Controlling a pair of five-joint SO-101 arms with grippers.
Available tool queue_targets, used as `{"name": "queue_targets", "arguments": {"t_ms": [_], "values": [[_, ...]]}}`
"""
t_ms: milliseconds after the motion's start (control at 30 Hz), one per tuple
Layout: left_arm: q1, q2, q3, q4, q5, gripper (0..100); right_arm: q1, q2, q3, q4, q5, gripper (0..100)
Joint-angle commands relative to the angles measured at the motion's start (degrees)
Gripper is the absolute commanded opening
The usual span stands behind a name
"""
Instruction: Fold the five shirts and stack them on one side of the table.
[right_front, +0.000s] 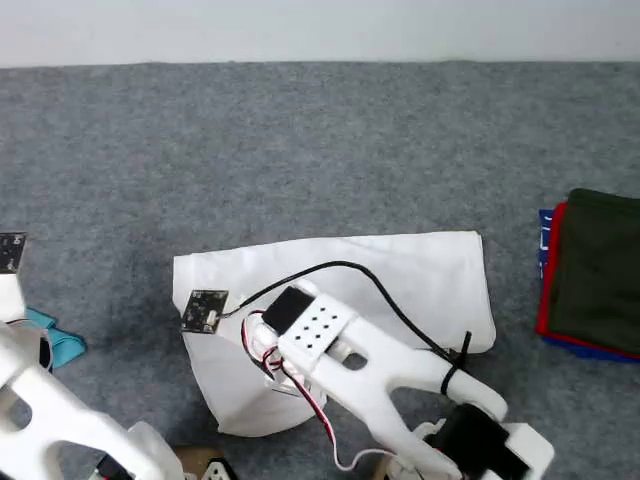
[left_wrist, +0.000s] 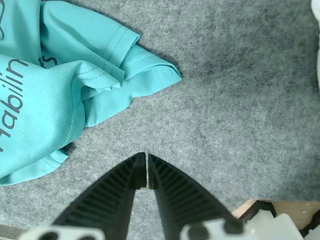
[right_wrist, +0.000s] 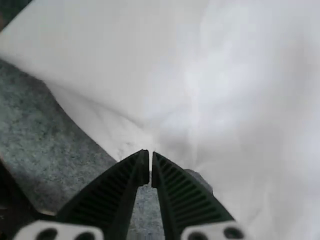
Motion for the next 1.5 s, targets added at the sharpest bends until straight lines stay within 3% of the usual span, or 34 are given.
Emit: {"name": "queue_targets", "arguments": {"t_ms": [0, 133, 467, 667, 767, 967, 1133, 1467], "values": [[0.0, -1.49, -0.4, -0.97, -0.62, 1, -2.33, -3.03, -0.44, 3.38, -0.26, 10.5], [0.0, -1.49, -0.13, -0.97, -0.62, 1, -6.81, -3.38, -0.18, 4.79, -0.53, 20.4], [0.0, -1.49, -0.13, -0.97, -0.62, 1, -16.84, 3.82, 2.11, -3.74, -0.26, 20.8], [0.0, -1.49, -0.13, -0.97, -0.62, 1, -15.87, 15.25, 1.93, -11.47, -0.35, 20.6], [0.0, -1.49, -0.22, -0.97, -0.62, 1, -14.29, 18.24, -1.23, -10.15, -0.7, 19.5], [0.0, -1.49, -0.22, -0.97, -0.62, 1, -9.8, 20.7, -5.45, -9.45, 1.05, 0.4], [0.0, -1.49, -0.22, -0.97, -0.62, 1, -6.81, 19.3, -7.56, -8.4, 1.05, 1.1], [1.14, -1.49, -0.13, -2.46, -0.62, 1, -0.75, 12.09, -21.45, 3.12, 1.14, 1.0]]}}
